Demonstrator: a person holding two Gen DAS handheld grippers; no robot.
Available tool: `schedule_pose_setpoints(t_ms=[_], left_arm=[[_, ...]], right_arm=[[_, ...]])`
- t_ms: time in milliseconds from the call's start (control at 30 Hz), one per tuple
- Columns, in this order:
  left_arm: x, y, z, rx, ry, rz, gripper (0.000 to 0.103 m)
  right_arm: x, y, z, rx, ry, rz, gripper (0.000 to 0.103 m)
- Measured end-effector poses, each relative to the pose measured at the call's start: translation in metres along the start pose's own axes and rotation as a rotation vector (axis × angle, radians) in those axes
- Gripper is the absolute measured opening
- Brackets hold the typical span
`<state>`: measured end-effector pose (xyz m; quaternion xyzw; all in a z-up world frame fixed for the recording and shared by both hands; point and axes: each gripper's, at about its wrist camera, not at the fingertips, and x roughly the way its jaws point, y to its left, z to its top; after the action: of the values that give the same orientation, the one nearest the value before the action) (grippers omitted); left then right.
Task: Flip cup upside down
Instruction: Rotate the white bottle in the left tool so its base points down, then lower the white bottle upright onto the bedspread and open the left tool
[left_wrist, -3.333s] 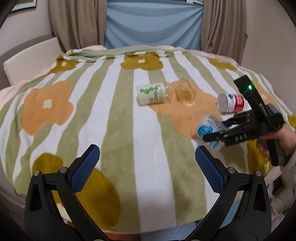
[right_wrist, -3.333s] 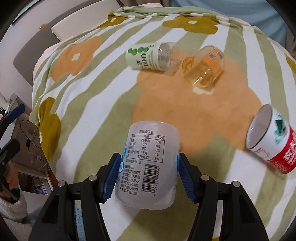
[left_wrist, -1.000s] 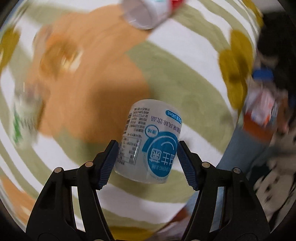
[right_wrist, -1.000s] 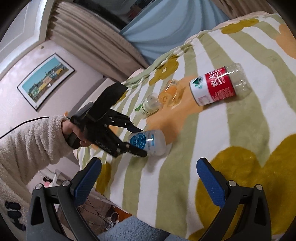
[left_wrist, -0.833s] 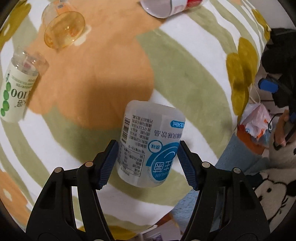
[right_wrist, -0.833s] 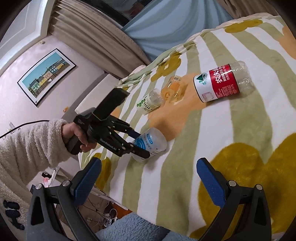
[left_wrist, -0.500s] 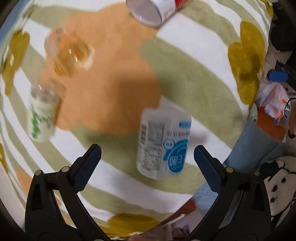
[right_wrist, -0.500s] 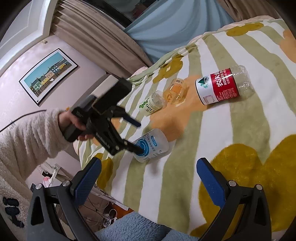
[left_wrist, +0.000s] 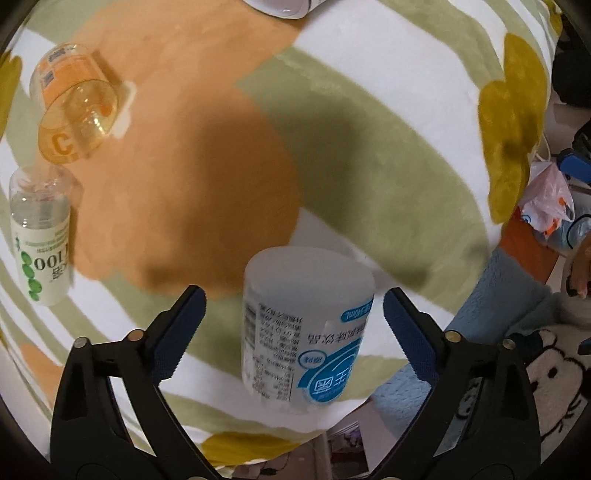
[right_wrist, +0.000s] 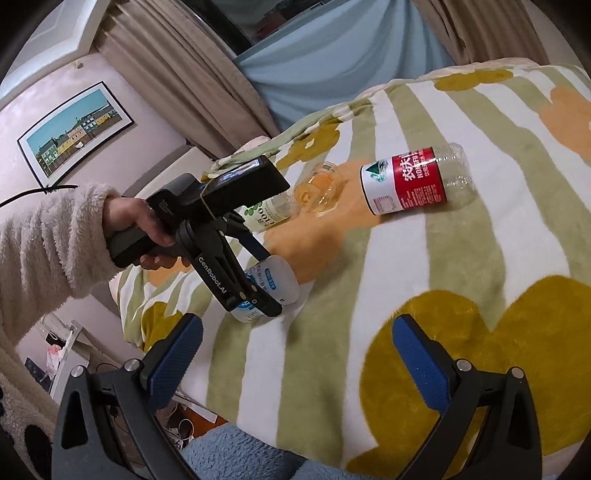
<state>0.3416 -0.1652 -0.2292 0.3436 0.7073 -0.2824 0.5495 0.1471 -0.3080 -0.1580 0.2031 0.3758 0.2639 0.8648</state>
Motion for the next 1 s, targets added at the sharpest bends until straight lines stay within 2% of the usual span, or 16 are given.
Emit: schedule_pose_setpoints(t_ms=[67, 133, 267, 333, 400, 467, 533, 567, 667, 767, 833, 933, 1000], left_arm=[[0.004, -0.004, 0.003, -0.003, -0.002, -0.013, 0.081], [0.009, -0.005, 0.003, -0.015, -0.005, -0.039, 0.062], [0.002, 0.005, 0.001, -0.05, -0.046, -0.079, 0.06], [-0.009, 0.006, -0.003, -0.063, -0.1, -0.083, 0.06], [-0.028, 0.012, -0.014, -0.095, -0.209, -0.093, 0.06], [-0.044, 0.016, -0.023, -0.157, -0.36, -0.134, 0.06], [-0.055, 0.021, -0.037, -0.251, -0.543, -0.138, 0.06], [-0.057, 0.022, -0.05, -0.318, -0.668, -0.129, 0.06], [-0.047, 0.025, -0.083, -0.522, -0.905, -0.149, 0.06], [-0.018, 0.03, -0.1, -0.695, -1.079, -0.162, 0.06], [-0.006, 0.026, -0.108, -0.76, -1.155, -0.149, 0.06], [-0.002, 0.021, -0.118, -0.787, -1.236, -0.11, 0.06], [-0.003, 0.012, -0.114, -0.76, -1.267, -0.037, 0.06]], right_arm=[[0.002, -0.001, 0.0, 0.004, 0.0, 0.002, 0.103], [0.002, -0.001, 0.0, 0.005, 0.0, 0.004, 0.103], [0.0, 0.001, -0.001, 0.007, -0.007, 0.01, 0.103], [-0.003, 0.002, -0.001, 0.005, -0.014, 0.007, 0.103], [-0.006, 0.002, -0.001, 0.004, -0.021, 0.006, 0.103], [-0.009, 0.001, -0.002, 0.004, -0.025, 0.005, 0.103], [-0.01, -0.001, -0.002, 0.008, -0.022, 0.009, 0.103], [-0.01, -0.002, -0.003, 0.011, -0.017, 0.009, 0.103], [-0.008, -0.003, -0.005, 0.01, -0.005, 0.007, 0.103], [-0.006, -0.003, -0.006, 0.009, 0.005, 0.006, 0.103], [-0.005, -0.003, -0.007, 0.006, 0.011, 0.006, 0.103], [-0.005, -0.002, -0.007, -0.002, 0.023, -0.001, 0.103], [-0.004, -0.001, -0.009, -0.01, 0.027, -0.003, 0.103]])
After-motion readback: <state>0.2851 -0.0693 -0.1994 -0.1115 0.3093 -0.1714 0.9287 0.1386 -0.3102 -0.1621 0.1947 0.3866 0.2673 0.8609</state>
